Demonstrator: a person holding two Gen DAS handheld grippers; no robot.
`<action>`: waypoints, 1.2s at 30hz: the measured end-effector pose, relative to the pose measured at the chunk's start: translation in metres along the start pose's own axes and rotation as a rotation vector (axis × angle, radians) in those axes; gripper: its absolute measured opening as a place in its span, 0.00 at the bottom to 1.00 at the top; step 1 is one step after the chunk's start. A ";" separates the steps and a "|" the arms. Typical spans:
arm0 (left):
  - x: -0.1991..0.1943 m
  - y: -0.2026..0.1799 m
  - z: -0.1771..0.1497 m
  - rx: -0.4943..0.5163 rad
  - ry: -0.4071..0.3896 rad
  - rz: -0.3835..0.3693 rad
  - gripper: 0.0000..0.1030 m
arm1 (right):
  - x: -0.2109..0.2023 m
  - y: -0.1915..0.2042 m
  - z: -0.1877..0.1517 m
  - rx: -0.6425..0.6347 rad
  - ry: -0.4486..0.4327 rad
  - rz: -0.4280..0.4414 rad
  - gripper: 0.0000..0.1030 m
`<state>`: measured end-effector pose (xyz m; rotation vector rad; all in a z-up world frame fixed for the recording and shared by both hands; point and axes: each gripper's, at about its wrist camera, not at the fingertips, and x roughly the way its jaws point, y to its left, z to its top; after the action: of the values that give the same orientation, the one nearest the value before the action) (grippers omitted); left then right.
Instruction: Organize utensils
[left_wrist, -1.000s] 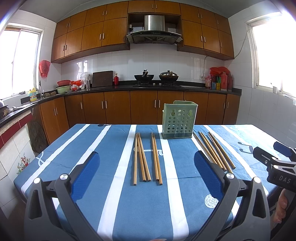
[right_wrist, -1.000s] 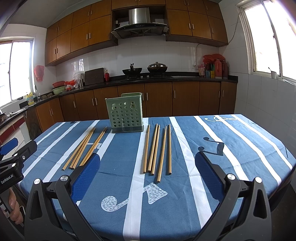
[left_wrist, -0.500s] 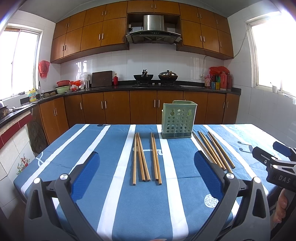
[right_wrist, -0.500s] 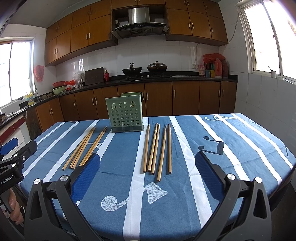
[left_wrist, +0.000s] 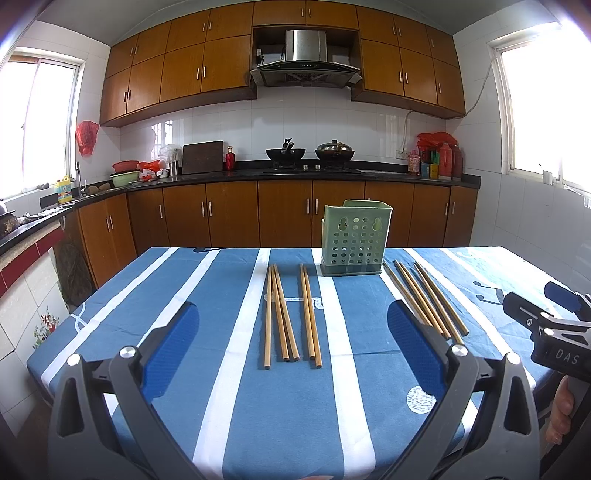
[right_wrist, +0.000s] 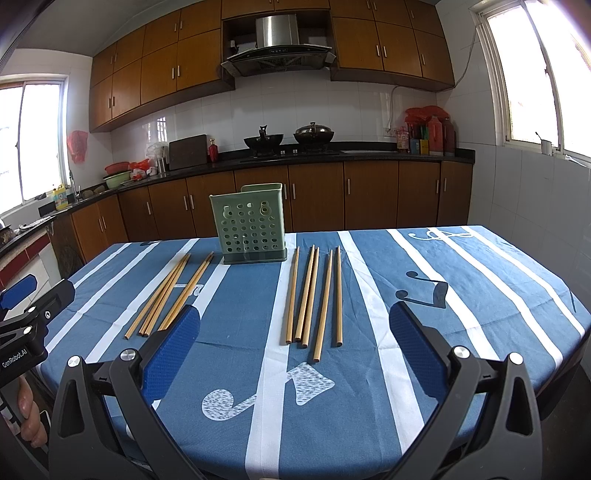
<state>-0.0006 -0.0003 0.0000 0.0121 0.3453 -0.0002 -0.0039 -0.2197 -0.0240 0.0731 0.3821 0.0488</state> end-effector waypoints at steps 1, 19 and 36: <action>0.000 0.000 0.000 0.001 0.000 0.000 0.96 | 0.000 0.000 0.000 0.000 0.000 0.000 0.98; 0.000 0.000 0.000 0.001 0.001 -0.001 0.96 | 0.002 0.001 -0.001 0.001 0.002 0.000 0.98; 0.035 0.015 -0.010 -0.055 0.146 0.015 0.96 | 0.040 -0.023 -0.005 0.091 0.156 -0.071 0.98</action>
<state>0.0293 0.0154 -0.0216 -0.0399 0.4914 0.0252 0.0315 -0.2402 -0.0455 0.1461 0.5425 -0.0331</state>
